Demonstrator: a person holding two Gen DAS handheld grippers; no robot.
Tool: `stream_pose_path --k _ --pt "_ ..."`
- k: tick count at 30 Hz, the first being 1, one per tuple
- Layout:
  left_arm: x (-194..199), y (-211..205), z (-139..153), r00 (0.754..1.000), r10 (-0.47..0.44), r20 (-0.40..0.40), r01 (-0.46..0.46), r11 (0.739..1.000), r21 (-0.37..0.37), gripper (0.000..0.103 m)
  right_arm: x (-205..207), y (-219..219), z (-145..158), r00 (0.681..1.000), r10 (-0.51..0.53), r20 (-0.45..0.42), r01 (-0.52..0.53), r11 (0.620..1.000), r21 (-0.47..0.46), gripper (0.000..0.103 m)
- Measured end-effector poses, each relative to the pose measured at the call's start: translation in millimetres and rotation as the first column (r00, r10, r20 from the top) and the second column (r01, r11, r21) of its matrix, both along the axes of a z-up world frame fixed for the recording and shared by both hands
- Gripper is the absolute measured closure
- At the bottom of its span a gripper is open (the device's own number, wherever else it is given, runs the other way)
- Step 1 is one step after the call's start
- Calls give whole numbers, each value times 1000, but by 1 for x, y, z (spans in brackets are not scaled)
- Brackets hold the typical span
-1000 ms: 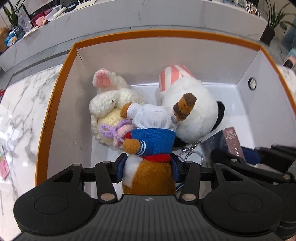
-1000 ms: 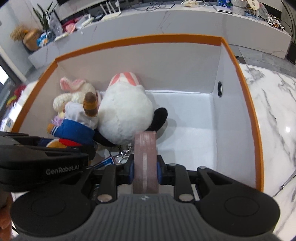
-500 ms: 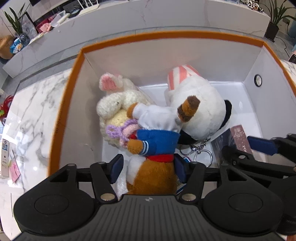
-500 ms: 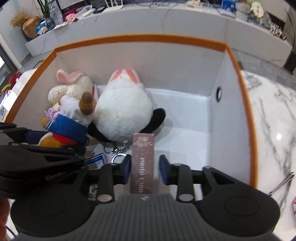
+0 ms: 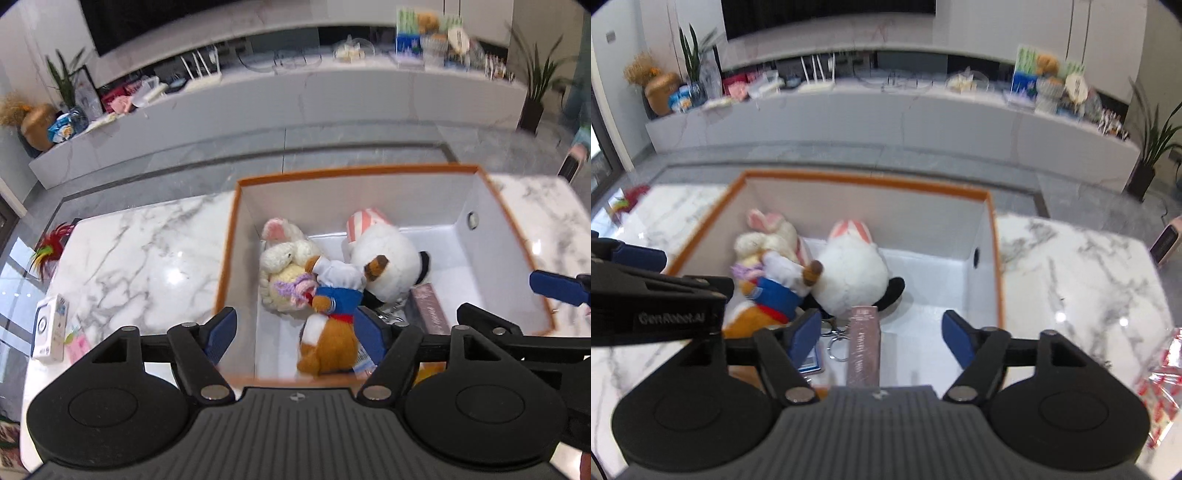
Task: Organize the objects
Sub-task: 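Withdraw both grippers and move toward the brown and grey boxes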
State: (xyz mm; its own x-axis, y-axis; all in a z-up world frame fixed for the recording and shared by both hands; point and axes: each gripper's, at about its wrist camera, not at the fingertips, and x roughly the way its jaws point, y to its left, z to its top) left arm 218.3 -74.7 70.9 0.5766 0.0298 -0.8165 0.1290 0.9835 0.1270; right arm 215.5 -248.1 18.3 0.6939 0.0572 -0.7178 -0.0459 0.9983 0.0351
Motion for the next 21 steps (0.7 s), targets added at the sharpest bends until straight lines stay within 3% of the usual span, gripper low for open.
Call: stream_pose_path --k 2,6,10,15,17,21 --pt "-22 3 7 999 -8 46 8 1000 2 20 -24 2 9 999 -2 34 2 1000 1 27" --pt "-80 12 3 972 -14 235 16 1000 -8 20 -88 16 12 984 11 179 -2 999 -48 18" --pt "-137 24 -41 955 4 296 13 998 -55 20 -141 24 -11 972 3 236 14 997 -71 16" --pt "-190 34 -93 907 26 421 19 995 -101 20 -207 21 -63 921 -97 377 83 995 53 16" --pt "-208 36 -102 903 10 430 27 996 -79 20 -229 28 -89 909 -115 401 95 993 68 16" --pt "-219 42 -119 943 8 333 17 997 -73 20 -254 42 -125 936 -100 338 100 995 19 16"
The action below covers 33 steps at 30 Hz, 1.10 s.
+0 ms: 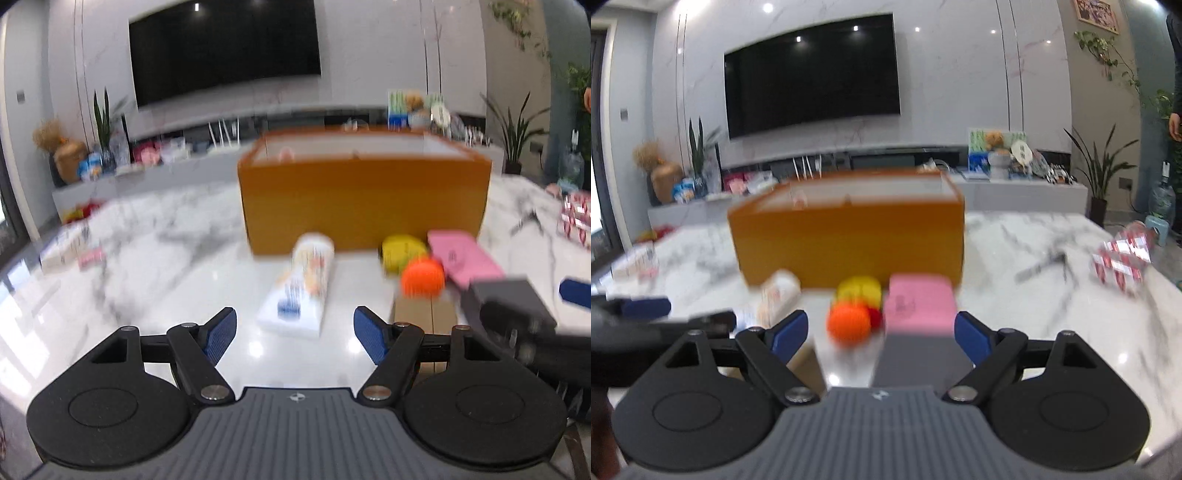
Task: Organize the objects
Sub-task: 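Withdraw both grippers and move toward the brown and grey boxes, then grasp the brown cardboard box with left gripper while right grasps grey box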
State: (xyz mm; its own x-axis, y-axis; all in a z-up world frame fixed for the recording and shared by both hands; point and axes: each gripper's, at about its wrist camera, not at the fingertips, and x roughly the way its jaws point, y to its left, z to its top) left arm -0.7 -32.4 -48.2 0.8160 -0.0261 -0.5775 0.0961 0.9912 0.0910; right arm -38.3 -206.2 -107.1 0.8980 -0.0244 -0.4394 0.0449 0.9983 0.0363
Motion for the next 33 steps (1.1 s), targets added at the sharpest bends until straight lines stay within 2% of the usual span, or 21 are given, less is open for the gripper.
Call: stream_pose_path --k 2,4,6,12,16,19,25,29,33 --pt "-4 0 -4 999 13 -43 -12 1000 11 20 -2 3 -6 998 9 -60 -10 1000 -21 16" --pt "-10 -2 -5 997 16 -77 -15 1000 20 20 -1 0 -3 996 11 -92 -11 1000 -1 16" --pt "-18 -6 -4 995 17 -97 -14 1000 27 20 1 -4 2 991 2 -134 1 1000 21 9" --pt "-32 -15 -7 992 -24 -126 29 999 36 20 -6 -15 3 967 30 -254 -23 999 31 9" --pt "-24 -25 -9 986 -56 -158 62 997 35 20 -1 -28 -2 948 40 -316 -21 998 63 9" --pt "-14 -35 -10 983 -71 -170 79 996 45 20 7 -34 0 945 29 -327 -11 998 58 9" --pt "1 -41 -15 973 -68 -220 69 998 0 21 30 -48 6 942 34 -333 -3 996 94 9" --pt "-2 -39 -12 964 -170 -206 153 984 -96 21 32 -56 12 944 52 -326 -8 991 134 9" --pt "2 -56 -11 960 -229 -163 218 973 -78 21 31 -66 15 948 33 -316 21 986 166 9"
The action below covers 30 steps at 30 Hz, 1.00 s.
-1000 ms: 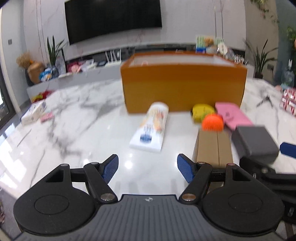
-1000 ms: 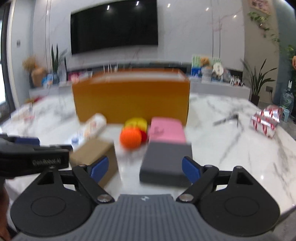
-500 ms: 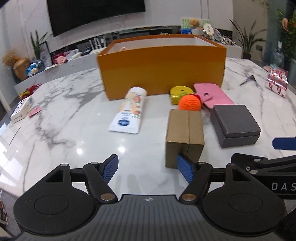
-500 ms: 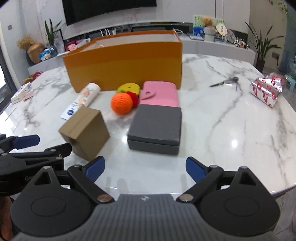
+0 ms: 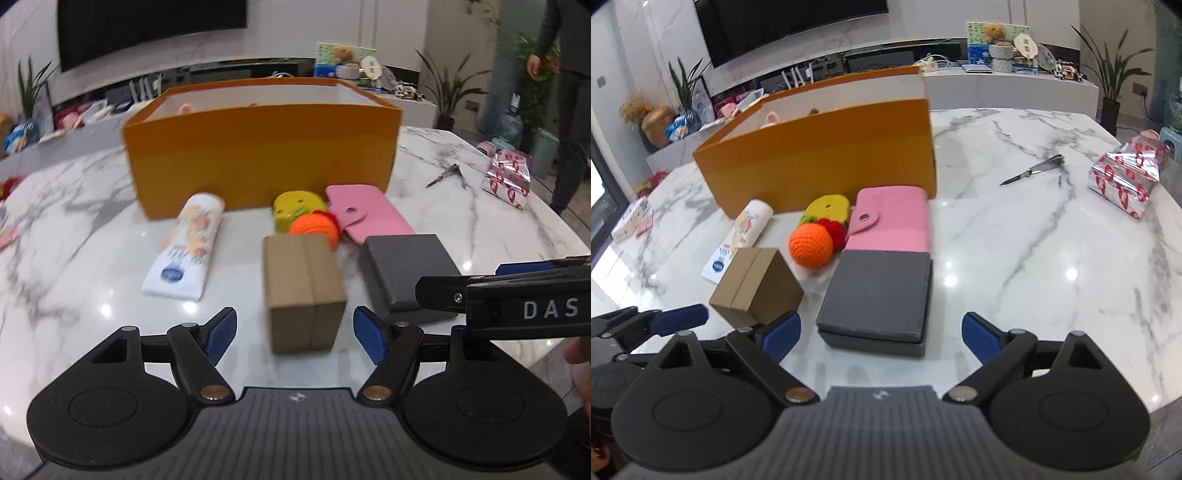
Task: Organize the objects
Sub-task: 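Grasp the brown cardboard box with left gripper while right grasps grey box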
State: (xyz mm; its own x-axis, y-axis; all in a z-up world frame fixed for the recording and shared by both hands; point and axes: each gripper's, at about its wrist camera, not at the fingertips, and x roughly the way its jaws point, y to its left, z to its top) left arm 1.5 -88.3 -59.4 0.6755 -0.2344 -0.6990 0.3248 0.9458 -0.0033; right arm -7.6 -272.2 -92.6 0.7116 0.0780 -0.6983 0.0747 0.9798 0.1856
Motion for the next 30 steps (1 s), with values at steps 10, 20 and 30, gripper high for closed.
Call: stream_pose_path --k 10,20,30 --pt "28 1 -19 994 93 -48 -93 996 18 36 20 10 -6 1000 27 -16 -27 999 -22 8" --pt "37 9 -25 996 88 -24 -87 996 26 38 50 27 -20 998 -13 -64 9 999 -52 9" --pt "34 1 -25 999 51 21 -52 997 58 51 56 18 -31 995 -50 -87 47 998 -39 12"
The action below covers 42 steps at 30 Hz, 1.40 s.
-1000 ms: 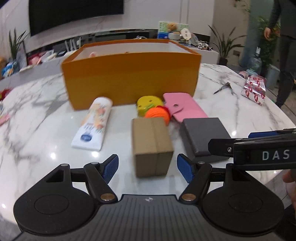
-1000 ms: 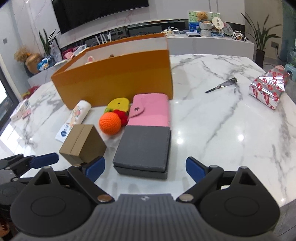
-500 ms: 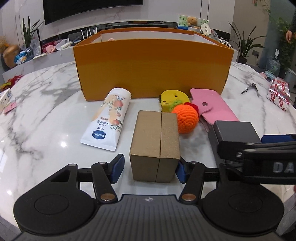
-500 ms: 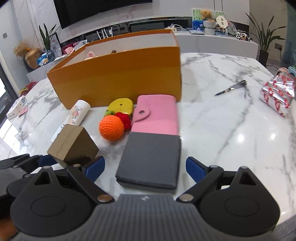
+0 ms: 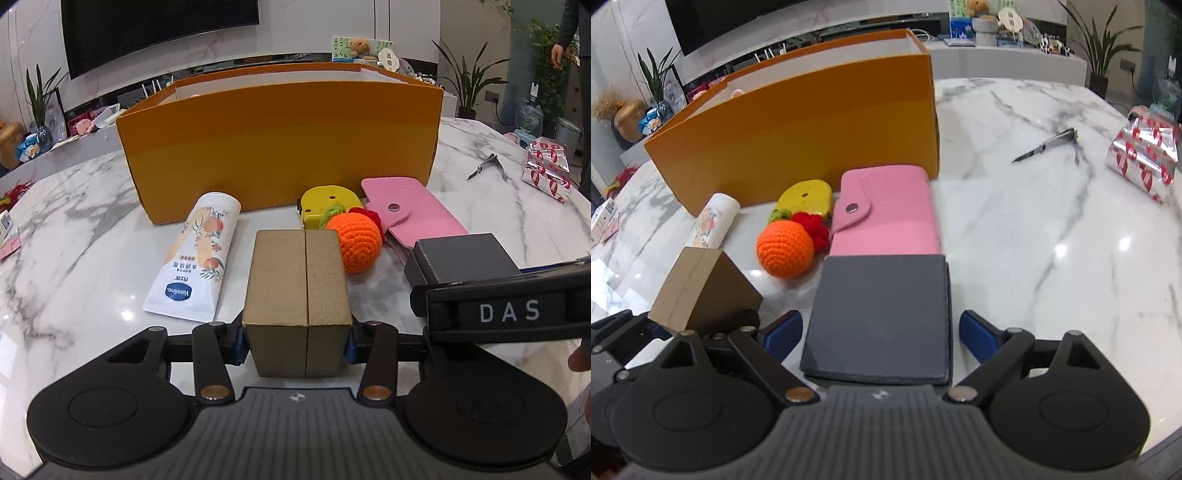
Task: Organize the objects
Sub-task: 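Grasp the brown cardboard box with left gripper while right grasps grey box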
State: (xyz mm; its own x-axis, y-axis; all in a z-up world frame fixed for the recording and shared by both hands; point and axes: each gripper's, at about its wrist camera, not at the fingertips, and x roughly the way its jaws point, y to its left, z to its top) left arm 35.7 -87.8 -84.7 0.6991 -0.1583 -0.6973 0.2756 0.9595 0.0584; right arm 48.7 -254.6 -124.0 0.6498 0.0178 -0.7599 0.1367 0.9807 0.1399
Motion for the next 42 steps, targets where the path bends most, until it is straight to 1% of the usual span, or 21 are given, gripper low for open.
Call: stream_pose_path --k 3,5,13,17,29,36,39,42 --pt "1 0 0 1000 5 -2 -5 1000 -5 51 2 1 -1 1000 -3 6 3 1000 -25 16" --pt "0 -1 0 1000 2 3 -2 1000 2 51 3 4 -1 1000 -3 13 4 998 -61 25" --pt "-1 0 0 1000 7 0 -7 1000 2 51 0 -1 -1 1000 3 19 -2 998 -61 26" --pt "1 4 1 1000 24 -16 -24 999 -21 51 -3 -1 1 1000 7 25 -5 997 -76 26" --pt "-4 7 7 999 35 -7 -35 999 -17 51 -10 2 9 999 17 33 -15 998 -68 26" --pt "-8 13 19 999 44 9 -44 999 -27 51 -19 7 26 998 33 61 -30 998 -53 26" --pt "-7 16 27 999 46 11 -45 998 -36 51 -21 9 38 996 44 80 -41 998 -41 26" --pt "-5 18 41 998 46 30 -45 998 -43 51 -20 11 55 992 54 114 -51 998 -34 26"
